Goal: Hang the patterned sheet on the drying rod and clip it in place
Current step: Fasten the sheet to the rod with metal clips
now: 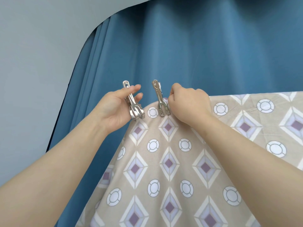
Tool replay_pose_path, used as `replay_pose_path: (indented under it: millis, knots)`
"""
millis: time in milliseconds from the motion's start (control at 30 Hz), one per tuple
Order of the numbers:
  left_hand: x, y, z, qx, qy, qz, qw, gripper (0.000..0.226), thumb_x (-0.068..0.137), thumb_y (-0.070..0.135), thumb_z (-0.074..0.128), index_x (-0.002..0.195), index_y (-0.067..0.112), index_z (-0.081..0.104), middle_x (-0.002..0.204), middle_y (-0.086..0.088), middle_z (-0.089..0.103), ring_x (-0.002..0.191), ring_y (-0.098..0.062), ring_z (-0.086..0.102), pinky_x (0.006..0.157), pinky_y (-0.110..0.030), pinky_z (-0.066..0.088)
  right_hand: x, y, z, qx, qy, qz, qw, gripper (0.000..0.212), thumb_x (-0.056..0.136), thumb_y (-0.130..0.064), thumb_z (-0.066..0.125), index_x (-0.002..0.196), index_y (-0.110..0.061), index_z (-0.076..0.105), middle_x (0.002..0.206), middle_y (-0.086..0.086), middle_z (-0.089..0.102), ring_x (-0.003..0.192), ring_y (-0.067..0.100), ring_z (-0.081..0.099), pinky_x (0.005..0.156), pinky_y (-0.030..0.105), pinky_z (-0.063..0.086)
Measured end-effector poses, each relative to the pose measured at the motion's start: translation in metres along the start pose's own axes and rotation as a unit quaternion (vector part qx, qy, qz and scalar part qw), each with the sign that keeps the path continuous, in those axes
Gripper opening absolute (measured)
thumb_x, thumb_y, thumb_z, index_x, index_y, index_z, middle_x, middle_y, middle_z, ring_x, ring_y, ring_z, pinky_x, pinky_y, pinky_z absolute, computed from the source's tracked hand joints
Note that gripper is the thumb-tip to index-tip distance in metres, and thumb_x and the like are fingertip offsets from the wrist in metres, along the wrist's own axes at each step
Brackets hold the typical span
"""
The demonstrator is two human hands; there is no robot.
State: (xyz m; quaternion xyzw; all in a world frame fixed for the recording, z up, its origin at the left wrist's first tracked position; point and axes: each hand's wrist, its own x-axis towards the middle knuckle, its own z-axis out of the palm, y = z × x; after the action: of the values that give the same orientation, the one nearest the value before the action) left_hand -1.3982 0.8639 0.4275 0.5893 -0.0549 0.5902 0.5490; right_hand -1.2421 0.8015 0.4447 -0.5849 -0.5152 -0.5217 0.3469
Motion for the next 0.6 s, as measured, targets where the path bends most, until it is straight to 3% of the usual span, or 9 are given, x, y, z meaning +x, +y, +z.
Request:
replay_pose_path:
  millis: [133, 233, 333, 467, 600]
  knots:
    - [0.005, -0.001, 0.001, -0.004, 0.032, 0.004, 0.999, 0.011, 0.094, 0.007, 0.047, 0.086, 0.010, 0.054, 0.097, -0.001, 0.065, 0.069, -0.007, 0.066, 0.076, -0.029, 0.050, 0.001, 0.001, 0.003, 0.000, 0.007, 0.000, 1.000, 0.023, 0.094, -0.016, 0.029, 0.105, -0.011, 0.049, 0.091, 0.010, 0.067, 0.069, 0.028, 0.044, 0.069, 0.032, 0.024]
    - [0.007, -0.002, 0.002, -0.032, 0.030, 0.014, 0.999, 0.010, 0.095, 0.009, 0.048, 0.086, 0.013, 0.051, 0.089, -0.001, 0.065, 0.057, -0.006, 0.056, 0.070, -0.025, 0.047, 0.002, 0.000, 0.005, -0.001, 0.011, -0.004, 1.000, 0.023, 0.094, -0.015, 0.029, 0.105, -0.011, 0.049, 0.089, 0.010, 0.067, 0.068, 0.028, 0.044, 0.069, 0.032, 0.024]
    - [0.009, -0.004, 0.004, -0.021, 0.024, 0.021, 0.999, 0.012, 0.094, 0.025, 0.052, 0.088, 0.015, 0.048, 0.077, 0.002, 0.062, 0.047, -0.006, 0.048, 0.061, -0.023, 0.046, 0.002, 0.000, 0.006, 0.001, 0.014, -0.006, 1.000, 0.023, 0.094, -0.016, 0.029, 0.105, -0.011, 0.049, 0.088, 0.009, 0.067, 0.068, 0.028, 0.044, 0.069, 0.032, 0.023]
    - [0.009, -0.006, 0.010, 0.013, 0.007, 0.022, 1.000, 0.036, 0.091, 0.048, 0.047, 0.094, 0.013, 0.047, 0.072, 0.003, 0.057, 0.045, -0.006, 0.045, 0.065, -0.025, 0.040, 0.002, 0.001, 0.008, 0.001, 0.018, -0.007, 1.000, 0.024, 0.094, -0.017, 0.029, 0.106, -0.011, 0.049, 0.088, 0.010, 0.067, 0.068, 0.028, 0.044, 0.069, 0.032, 0.023]
    - [0.007, -0.007, 0.013, 0.015, -0.001, 0.028, 0.999, 0.032, 0.092, 0.046, 0.045, 0.085, 0.016, 0.040, 0.074, 0.000, 0.059, 0.046, -0.007, 0.045, 0.066, -0.027, 0.042, 0.002, 0.003, 0.010, -0.003, 0.020, -0.007, 1.000, 0.023, 0.095, -0.017, 0.030, 0.106, -0.011, 0.049, 0.088, 0.010, 0.067, 0.068, 0.028, 0.044, 0.068, 0.032, 0.023]
